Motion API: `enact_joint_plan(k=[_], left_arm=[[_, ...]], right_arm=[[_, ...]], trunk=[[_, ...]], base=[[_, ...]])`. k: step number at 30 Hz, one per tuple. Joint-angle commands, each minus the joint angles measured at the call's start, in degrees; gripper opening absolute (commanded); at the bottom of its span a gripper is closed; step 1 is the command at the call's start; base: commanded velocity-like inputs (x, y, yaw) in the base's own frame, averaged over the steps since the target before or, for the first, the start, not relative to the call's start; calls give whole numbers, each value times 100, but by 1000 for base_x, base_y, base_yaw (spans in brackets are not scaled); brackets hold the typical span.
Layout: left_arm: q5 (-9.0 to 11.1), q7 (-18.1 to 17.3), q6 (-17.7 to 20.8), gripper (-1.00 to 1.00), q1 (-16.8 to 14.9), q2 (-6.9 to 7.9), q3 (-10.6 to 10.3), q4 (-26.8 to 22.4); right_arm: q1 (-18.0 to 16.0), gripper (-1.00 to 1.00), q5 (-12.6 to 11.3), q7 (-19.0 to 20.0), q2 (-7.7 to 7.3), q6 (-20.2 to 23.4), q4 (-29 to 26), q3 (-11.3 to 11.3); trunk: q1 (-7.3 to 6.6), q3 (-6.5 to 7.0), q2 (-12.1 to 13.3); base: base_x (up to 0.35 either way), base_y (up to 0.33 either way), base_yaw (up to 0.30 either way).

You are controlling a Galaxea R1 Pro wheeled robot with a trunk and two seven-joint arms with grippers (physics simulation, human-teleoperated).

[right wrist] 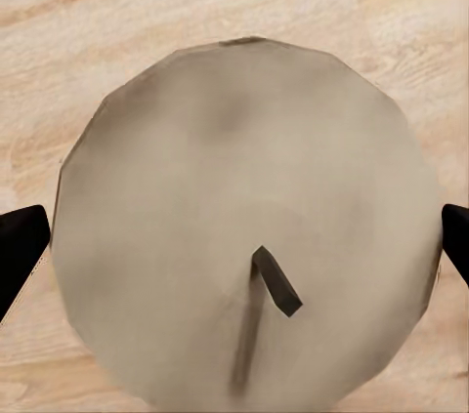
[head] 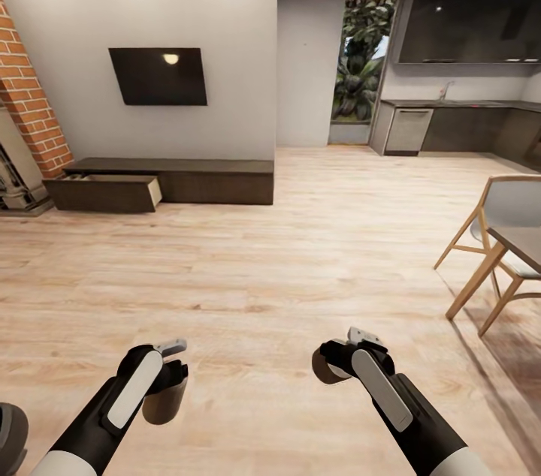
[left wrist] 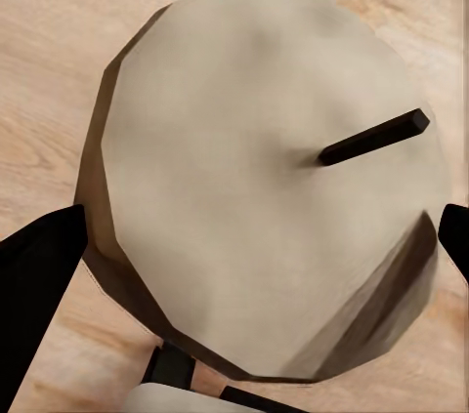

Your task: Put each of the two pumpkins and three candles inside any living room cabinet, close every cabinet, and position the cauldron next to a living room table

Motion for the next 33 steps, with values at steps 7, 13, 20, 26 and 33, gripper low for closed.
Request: enact_joint_plan(k=[7,13,20,26,33], left_arm=[[48,62,5,-100,-5,6,-18,-6],[48,62,1,-100,-5,6,-18,-6],[48,62,-2,-100,-5,-25,-97,-6],[48,62,-2,-100,-5,-29,-138,-6],[41,62,-19,-100,-5,-29,-141,-6]], right_arm=[[-7,-100,-39,-52,-6,2,-8,16],[-7,-100,-39,-52,-6,2,-10,16],[-7,-100,-39,-52,-6,2,-17,16],[-7,-100,-39,-52,-6,2,-12,16],[-7,-100,-40,-52,-6,2,-9,16]], trunk=[[3,-6,-3],[3,-6,-3],[3,-6,-3],[3,-6,-3],[3,-6,-3]], base=[[331,0,0],[331,0,0],[331,0,0],[331,0,0],[331,0,0]])
